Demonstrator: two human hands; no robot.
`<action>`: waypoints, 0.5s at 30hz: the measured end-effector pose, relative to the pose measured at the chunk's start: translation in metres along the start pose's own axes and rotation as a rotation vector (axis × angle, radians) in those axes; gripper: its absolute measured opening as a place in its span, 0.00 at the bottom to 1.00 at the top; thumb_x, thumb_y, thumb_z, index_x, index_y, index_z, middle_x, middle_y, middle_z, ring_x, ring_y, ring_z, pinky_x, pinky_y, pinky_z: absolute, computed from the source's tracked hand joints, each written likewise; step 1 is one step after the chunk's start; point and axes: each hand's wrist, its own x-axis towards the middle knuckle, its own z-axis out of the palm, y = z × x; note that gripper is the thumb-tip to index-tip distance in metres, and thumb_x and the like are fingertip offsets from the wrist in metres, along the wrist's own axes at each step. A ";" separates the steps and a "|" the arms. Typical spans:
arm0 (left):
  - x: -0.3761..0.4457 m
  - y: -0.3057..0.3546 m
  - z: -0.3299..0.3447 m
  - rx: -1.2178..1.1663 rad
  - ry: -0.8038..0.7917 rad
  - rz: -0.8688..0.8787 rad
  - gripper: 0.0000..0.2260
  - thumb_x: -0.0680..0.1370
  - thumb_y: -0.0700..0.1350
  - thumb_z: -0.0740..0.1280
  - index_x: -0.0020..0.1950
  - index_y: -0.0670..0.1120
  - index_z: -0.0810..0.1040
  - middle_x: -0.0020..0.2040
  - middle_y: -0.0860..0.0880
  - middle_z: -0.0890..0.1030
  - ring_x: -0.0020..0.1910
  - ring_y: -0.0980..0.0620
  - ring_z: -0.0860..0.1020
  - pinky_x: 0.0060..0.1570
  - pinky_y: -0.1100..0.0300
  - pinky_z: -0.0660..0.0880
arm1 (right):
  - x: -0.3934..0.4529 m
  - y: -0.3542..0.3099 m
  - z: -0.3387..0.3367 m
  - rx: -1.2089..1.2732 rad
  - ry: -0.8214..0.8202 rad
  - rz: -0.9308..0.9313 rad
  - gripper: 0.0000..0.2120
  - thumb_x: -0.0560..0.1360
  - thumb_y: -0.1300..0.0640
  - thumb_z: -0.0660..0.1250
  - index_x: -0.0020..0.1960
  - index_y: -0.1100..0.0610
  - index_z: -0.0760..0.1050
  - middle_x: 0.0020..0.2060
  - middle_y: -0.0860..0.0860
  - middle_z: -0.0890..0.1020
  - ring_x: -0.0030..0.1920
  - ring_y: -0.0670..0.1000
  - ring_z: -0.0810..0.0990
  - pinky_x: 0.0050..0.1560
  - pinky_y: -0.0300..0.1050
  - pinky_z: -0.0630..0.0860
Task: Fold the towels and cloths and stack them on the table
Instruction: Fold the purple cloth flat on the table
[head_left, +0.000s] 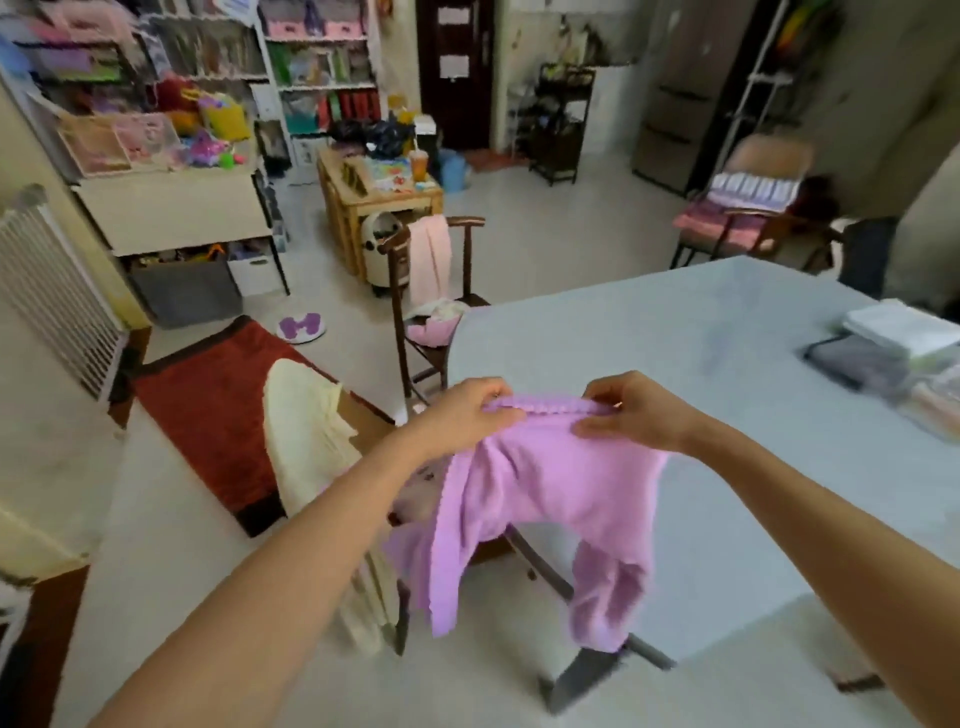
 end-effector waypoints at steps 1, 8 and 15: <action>0.006 0.010 0.010 0.059 -0.040 0.031 0.12 0.78 0.47 0.68 0.39 0.43 0.70 0.33 0.52 0.67 0.32 0.57 0.64 0.32 0.63 0.59 | -0.015 0.013 -0.008 -0.037 0.049 0.015 0.19 0.71 0.56 0.74 0.30 0.56 0.65 0.26 0.47 0.65 0.29 0.46 0.62 0.32 0.42 0.59; 0.059 0.076 0.084 0.483 -0.105 0.070 0.15 0.74 0.34 0.61 0.31 0.49 0.62 0.34 0.49 0.70 0.40 0.43 0.75 0.36 0.56 0.66 | -0.096 0.098 -0.068 -0.229 0.384 0.260 0.21 0.72 0.54 0.71 0.27 0.54 0.63 0.24 0.47 0.67 0.30 0.52 0.65 0.31 0.45 0.62; 0.136 0.138 0.169 0.430 -0.068 -0.186 0.14 0.77 0.34 0.65 0.63 0.38 0.76 0.63 0.40 0.76 0.54 0.43 0.78 0.42 0.61 0.78 | -0.160 0.193 -0.138 -0.381 0.005 0.443 0.23 0.69 0.52 0.74 0.28 0.56 0.62 0.25 0.48 0.66 0.27 0.48 0.63 0.26 0.39 0.58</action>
